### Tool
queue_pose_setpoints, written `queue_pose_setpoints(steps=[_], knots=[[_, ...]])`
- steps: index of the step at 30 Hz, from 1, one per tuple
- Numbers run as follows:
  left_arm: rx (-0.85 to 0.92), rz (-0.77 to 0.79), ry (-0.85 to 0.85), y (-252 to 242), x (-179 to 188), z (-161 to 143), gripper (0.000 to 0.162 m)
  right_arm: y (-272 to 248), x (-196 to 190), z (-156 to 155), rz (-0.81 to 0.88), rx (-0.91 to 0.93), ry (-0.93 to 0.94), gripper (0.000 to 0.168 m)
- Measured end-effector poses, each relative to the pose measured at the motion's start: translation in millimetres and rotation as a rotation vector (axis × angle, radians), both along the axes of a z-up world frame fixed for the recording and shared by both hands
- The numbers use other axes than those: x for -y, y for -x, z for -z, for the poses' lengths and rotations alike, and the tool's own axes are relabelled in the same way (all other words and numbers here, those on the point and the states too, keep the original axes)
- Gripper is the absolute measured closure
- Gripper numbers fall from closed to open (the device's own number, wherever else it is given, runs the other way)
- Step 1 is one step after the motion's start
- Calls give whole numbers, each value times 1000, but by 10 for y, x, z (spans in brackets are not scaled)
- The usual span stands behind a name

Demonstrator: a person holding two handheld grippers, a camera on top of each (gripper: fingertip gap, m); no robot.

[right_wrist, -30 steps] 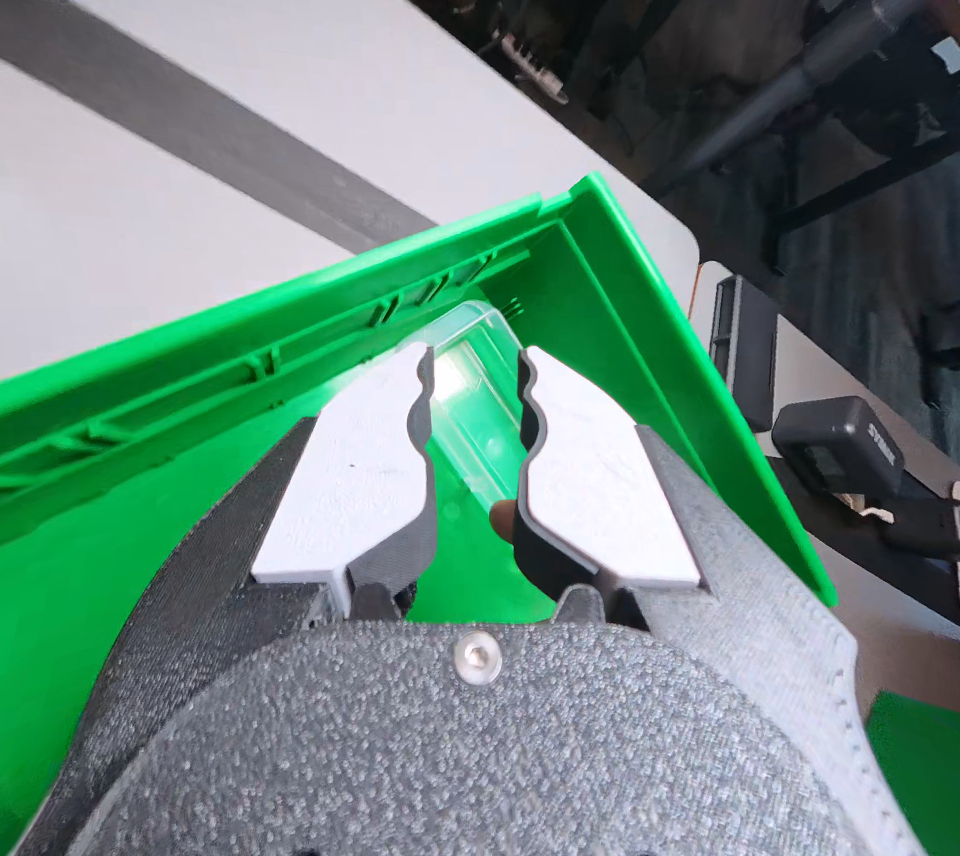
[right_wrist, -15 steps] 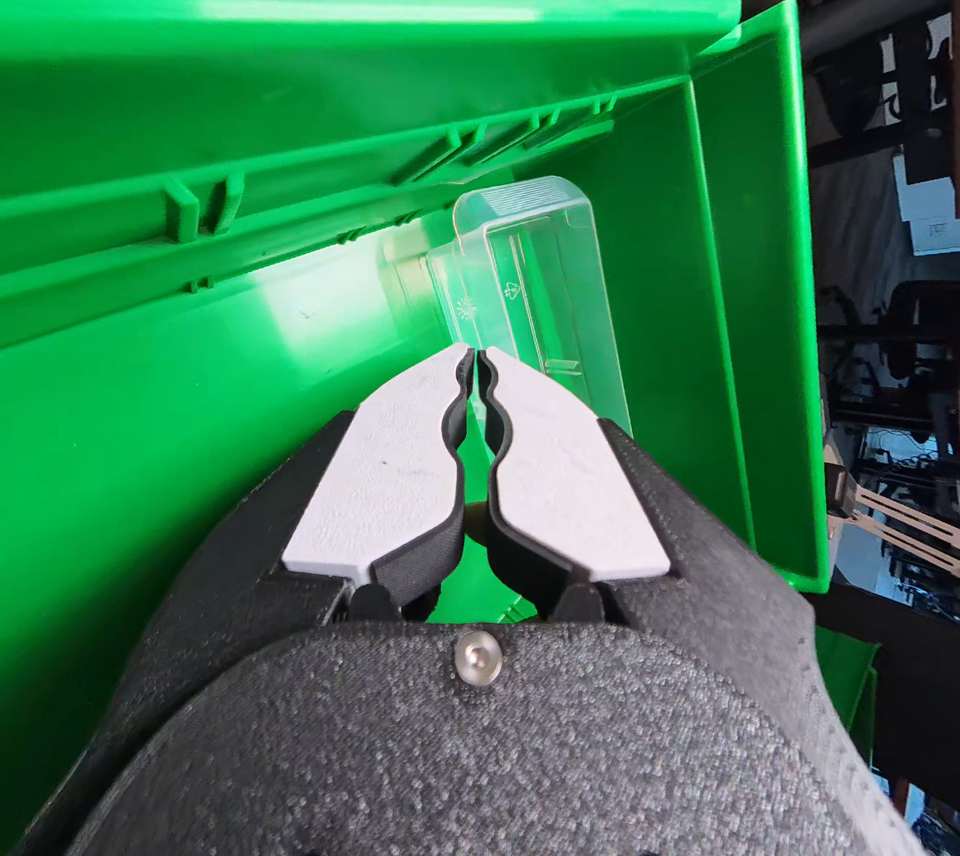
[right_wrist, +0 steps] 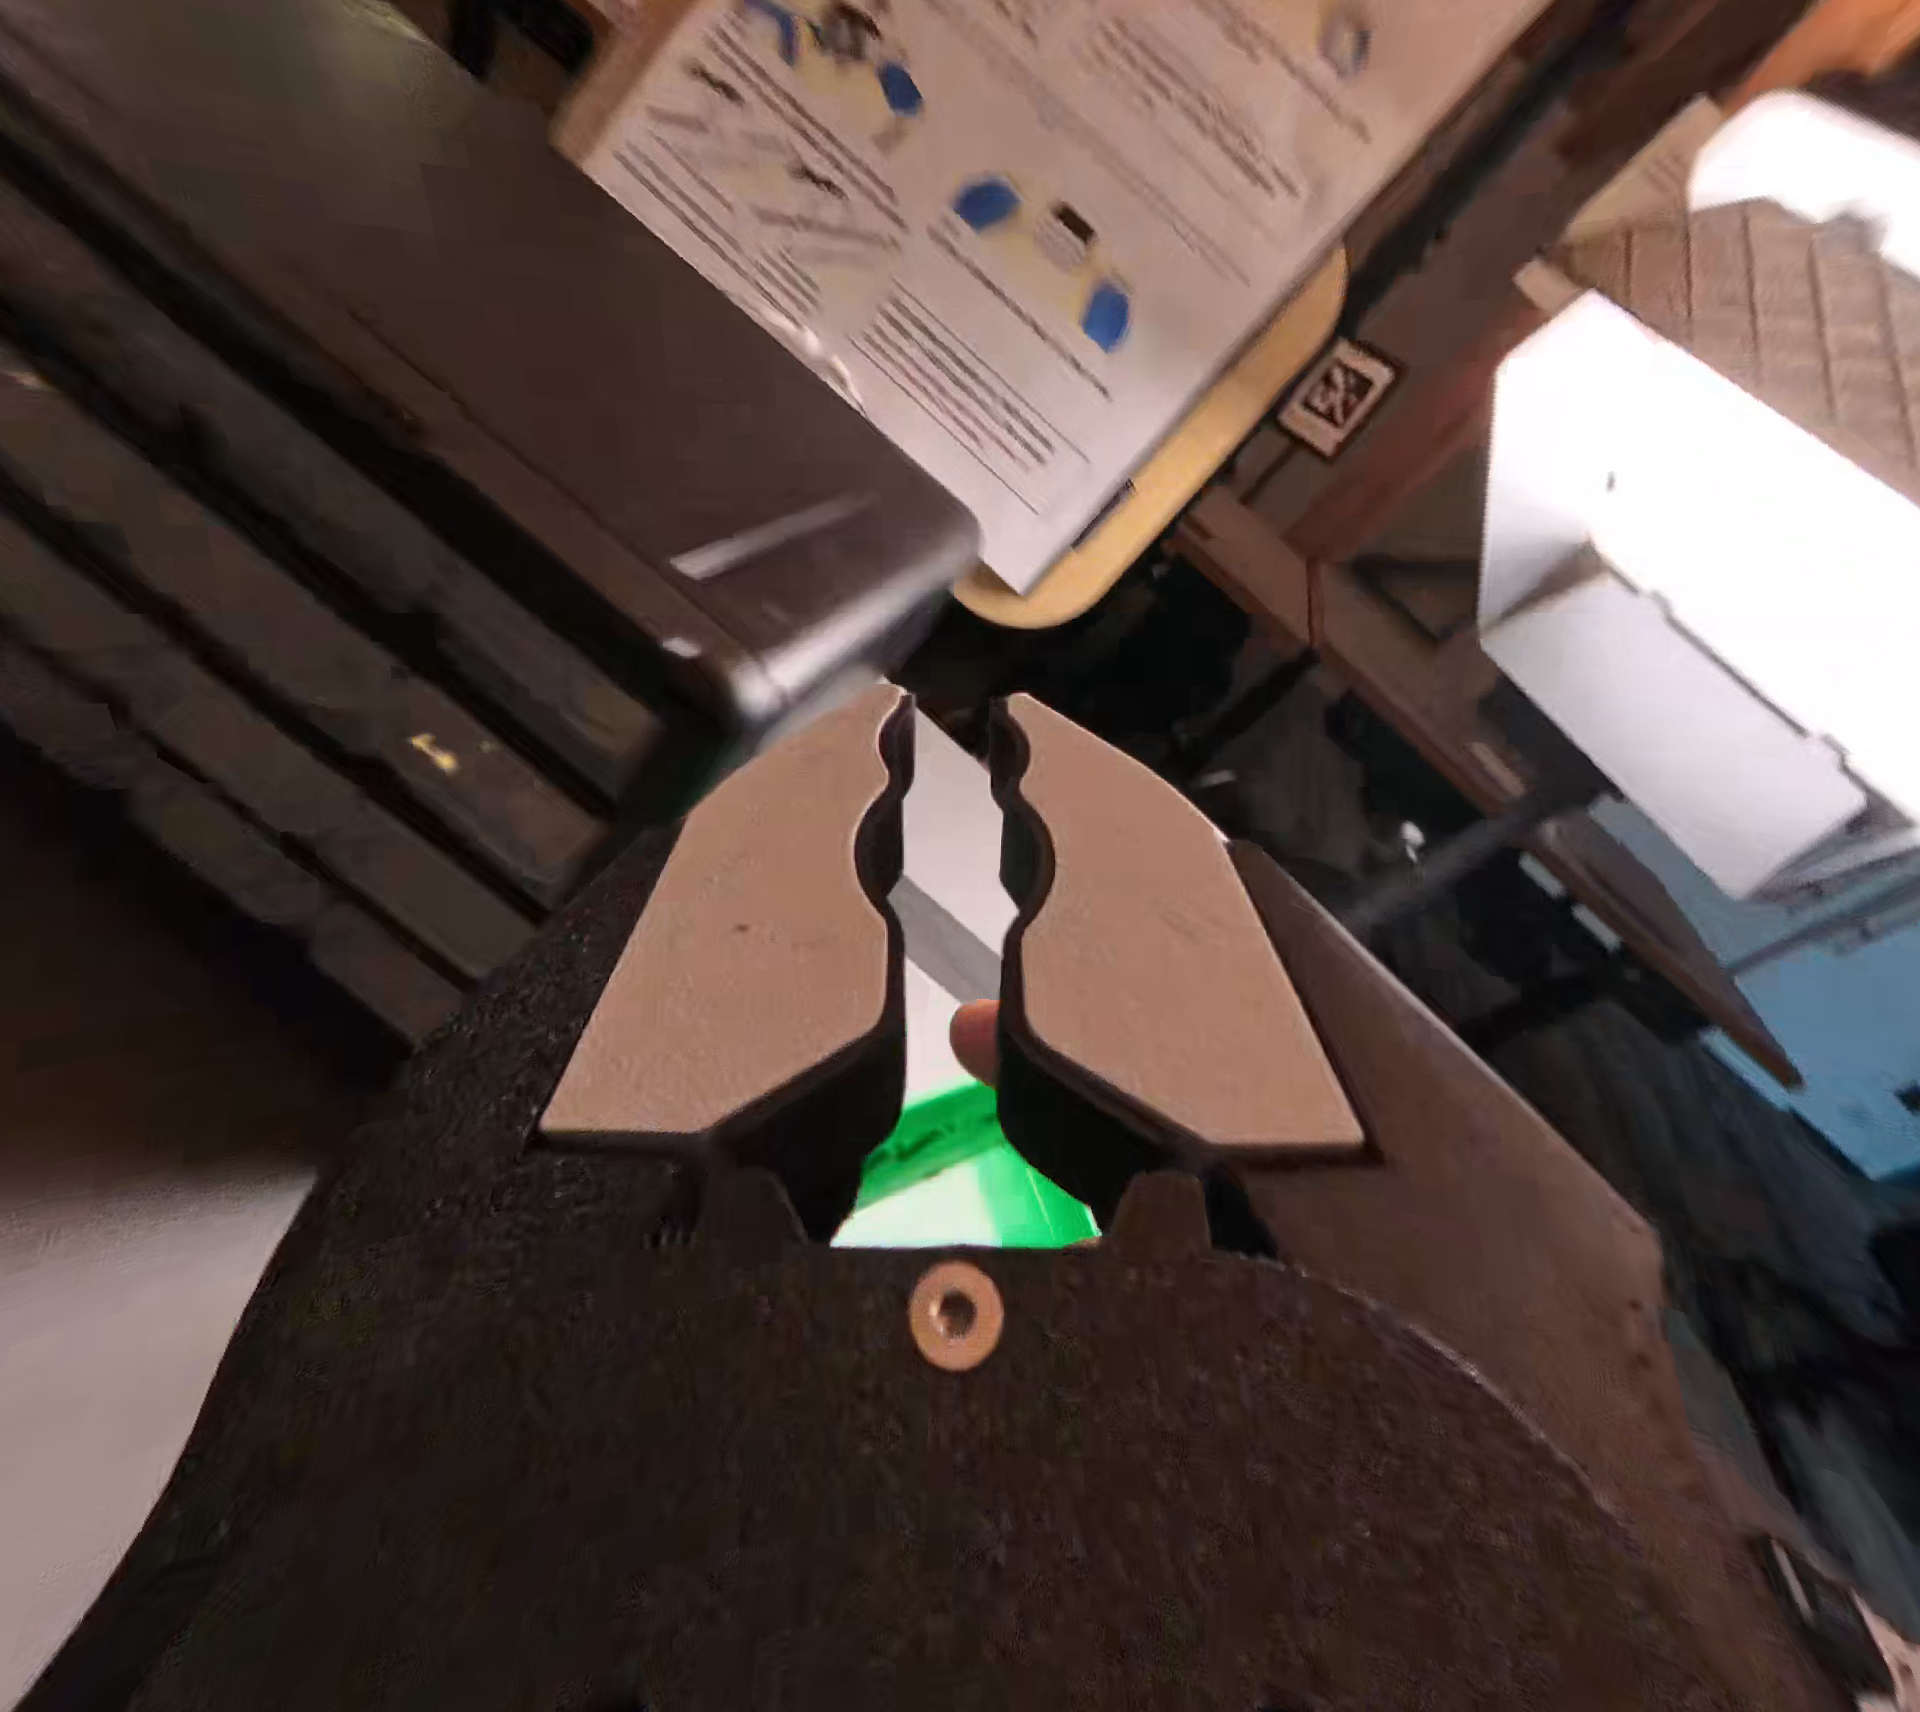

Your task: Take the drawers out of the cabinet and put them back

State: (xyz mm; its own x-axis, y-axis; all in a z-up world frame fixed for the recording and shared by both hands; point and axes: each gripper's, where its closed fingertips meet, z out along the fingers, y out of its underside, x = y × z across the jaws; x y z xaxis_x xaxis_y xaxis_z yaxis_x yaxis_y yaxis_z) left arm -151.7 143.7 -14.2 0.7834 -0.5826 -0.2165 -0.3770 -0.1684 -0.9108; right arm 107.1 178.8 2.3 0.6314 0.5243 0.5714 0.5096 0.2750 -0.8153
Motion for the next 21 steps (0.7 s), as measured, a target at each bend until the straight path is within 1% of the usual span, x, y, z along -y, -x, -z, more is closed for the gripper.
queue_pose_setpoints(steps=[2,4,6,8,11,13,17,21], knots=[[-4,-4,-3,1,1,0,162,357,380,-76,-90,25,-64,154],[-8,-7,-6,3,3,0,162,689,656,-45,-146,87,-147,153],[-12,-9,-8,4,5,0,162,994,823,58,-177,166,-242,152],[-14,-8,-9,3,9,0,162,1269,907,201,-203,235,-312,152],[-6,1,-5,-1,14,2,161,1563,918,336,-224,258,-351,152],[-1,12,-4,-4,17,4,162,1659,858,381,-201,286,-389,152],[21,32,13,-10,21,9,161,1701,711,463,-112,397,-503,152],[36,48,27,-17,22,13,161,1705,688,423,-56,421,-591,159]])
